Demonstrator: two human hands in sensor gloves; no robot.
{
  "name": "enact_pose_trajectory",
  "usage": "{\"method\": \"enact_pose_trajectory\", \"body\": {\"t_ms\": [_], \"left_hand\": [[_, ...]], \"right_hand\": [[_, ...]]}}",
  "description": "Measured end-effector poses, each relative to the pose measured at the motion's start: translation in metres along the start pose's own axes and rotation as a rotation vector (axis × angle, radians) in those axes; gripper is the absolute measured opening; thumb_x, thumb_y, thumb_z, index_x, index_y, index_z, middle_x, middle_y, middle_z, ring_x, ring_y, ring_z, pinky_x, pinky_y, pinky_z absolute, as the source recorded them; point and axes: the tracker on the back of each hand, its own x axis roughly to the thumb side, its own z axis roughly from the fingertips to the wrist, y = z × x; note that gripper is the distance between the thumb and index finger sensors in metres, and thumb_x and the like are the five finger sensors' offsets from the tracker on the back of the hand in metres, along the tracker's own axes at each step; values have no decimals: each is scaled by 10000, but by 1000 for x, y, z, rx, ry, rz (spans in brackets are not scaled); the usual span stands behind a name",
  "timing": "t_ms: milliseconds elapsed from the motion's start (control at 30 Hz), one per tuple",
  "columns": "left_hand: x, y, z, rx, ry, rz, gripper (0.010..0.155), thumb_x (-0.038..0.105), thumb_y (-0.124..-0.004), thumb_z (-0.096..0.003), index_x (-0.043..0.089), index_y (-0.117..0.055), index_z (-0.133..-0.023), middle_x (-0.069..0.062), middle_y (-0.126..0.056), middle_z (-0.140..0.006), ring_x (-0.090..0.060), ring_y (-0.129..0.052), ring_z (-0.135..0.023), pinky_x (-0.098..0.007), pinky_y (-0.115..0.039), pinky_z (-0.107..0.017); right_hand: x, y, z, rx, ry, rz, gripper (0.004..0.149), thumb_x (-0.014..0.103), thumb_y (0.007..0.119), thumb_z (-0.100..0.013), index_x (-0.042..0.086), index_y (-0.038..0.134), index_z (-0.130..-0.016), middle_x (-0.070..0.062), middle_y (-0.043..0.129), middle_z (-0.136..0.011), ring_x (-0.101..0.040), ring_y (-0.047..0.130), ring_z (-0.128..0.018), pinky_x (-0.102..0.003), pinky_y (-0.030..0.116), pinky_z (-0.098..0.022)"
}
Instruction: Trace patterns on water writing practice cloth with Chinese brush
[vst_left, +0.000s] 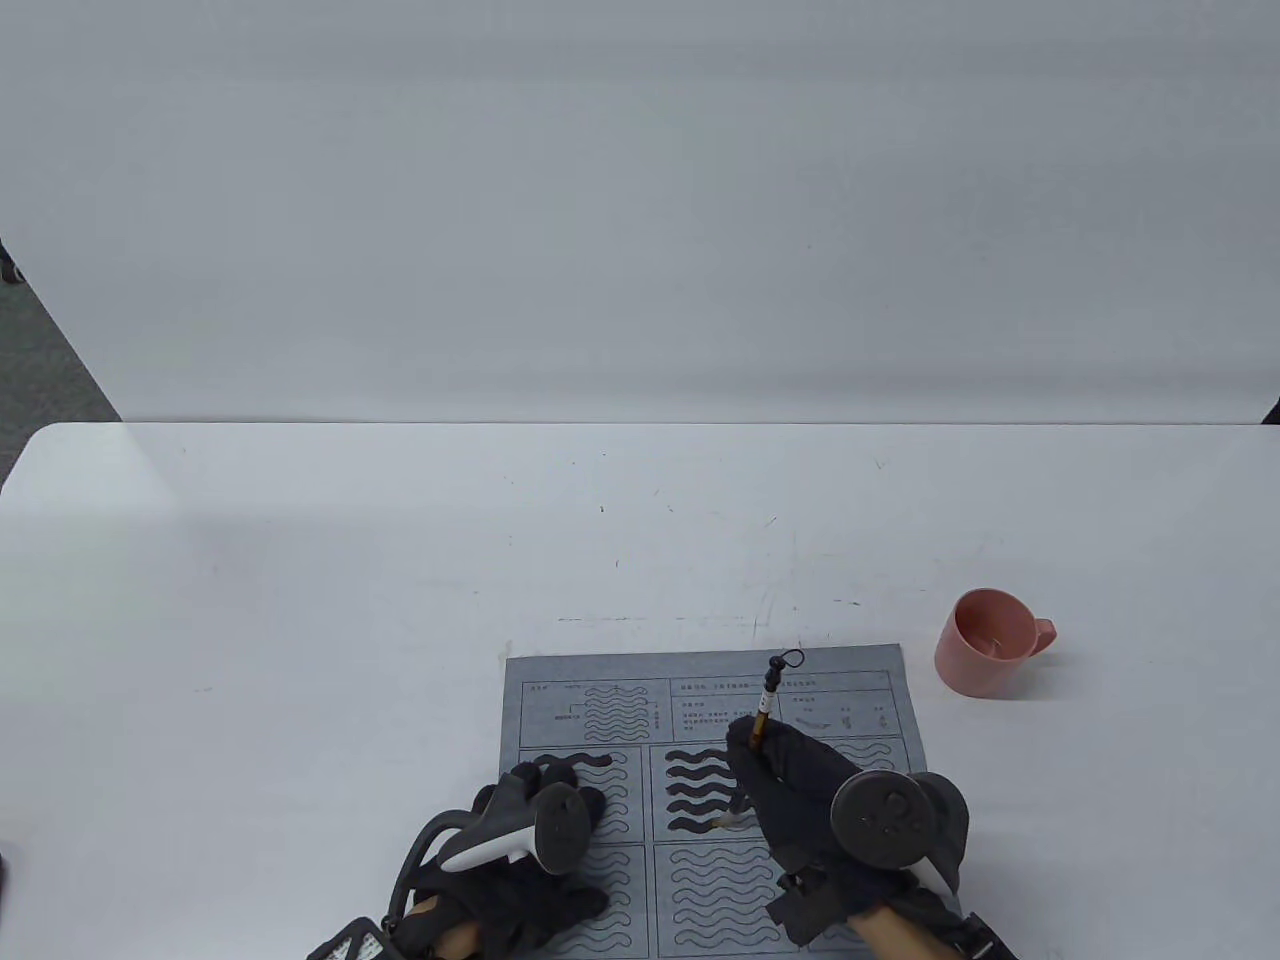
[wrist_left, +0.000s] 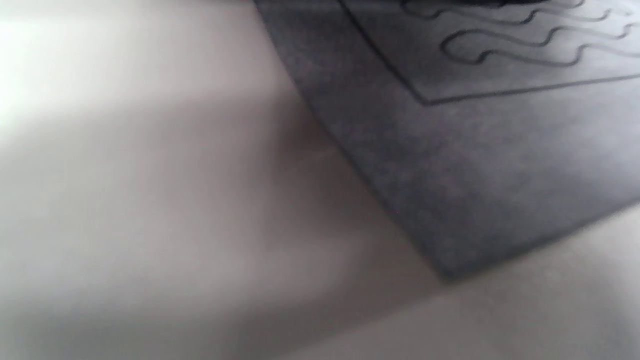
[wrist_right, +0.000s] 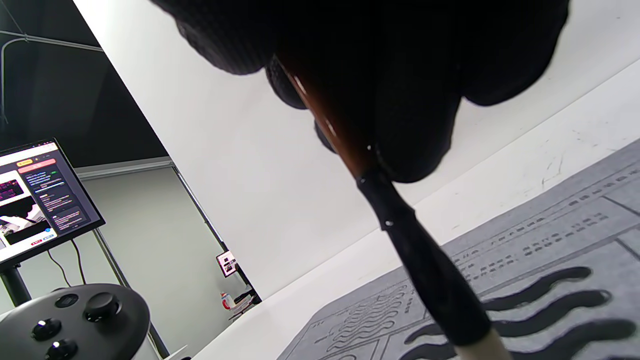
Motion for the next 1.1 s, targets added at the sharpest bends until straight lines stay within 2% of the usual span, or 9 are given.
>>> {"method": "enact_pose_trajectory", "body": {"t_ms": [1100], "left_hand": [[0,0,0,1,1,0,908,686,-483,-455,419,207,-981,31,340,-1026,-346,311,-960,-613,78,-714]], "right_hand": [[-1,-3,0,-26,13,31,378,363,735,-558,104,819,-821,-148,993,-712,-327,1040,-522,-628,763,-522]]}}
